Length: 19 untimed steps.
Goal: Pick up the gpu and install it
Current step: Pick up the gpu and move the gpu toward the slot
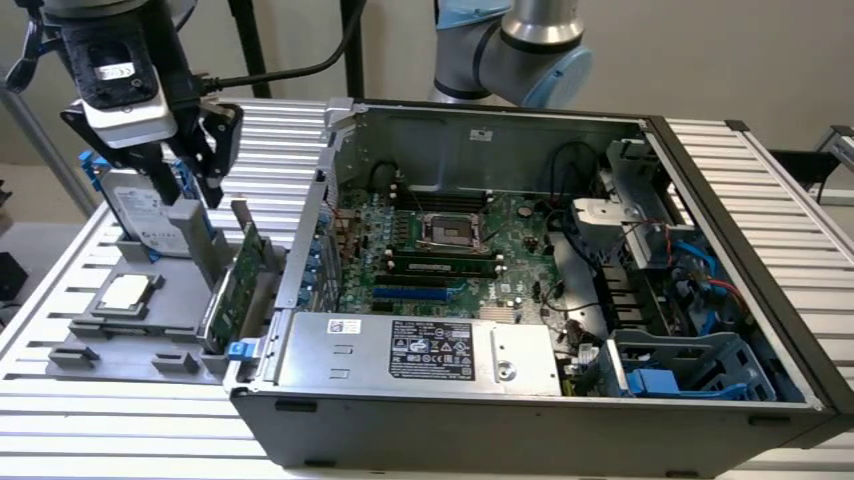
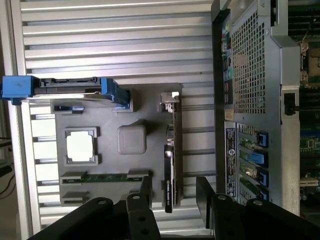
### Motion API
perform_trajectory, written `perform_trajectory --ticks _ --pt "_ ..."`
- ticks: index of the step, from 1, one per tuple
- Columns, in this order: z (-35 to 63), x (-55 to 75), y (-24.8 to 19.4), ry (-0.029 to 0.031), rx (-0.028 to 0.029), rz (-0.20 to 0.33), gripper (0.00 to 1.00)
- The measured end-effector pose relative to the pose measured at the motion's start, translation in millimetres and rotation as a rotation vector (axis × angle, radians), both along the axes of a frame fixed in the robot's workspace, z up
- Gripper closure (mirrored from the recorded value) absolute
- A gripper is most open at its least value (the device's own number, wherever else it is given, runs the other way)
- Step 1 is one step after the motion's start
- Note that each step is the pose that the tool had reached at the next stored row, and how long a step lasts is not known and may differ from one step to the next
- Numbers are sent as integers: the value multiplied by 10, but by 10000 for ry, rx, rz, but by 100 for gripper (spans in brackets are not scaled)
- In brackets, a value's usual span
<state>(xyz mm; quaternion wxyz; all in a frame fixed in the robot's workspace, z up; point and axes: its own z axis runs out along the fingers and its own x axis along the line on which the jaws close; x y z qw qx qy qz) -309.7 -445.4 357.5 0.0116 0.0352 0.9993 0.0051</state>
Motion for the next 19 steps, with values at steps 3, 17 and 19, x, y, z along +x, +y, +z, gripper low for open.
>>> perform_trajectory --ticks 3,17,19 --pt "-56 -12 -2 -1 0 0 52" --pt "-309 -20 -43 -5 0 -1 52" --pt "-347 -19 -47 -9 -1 0 52"
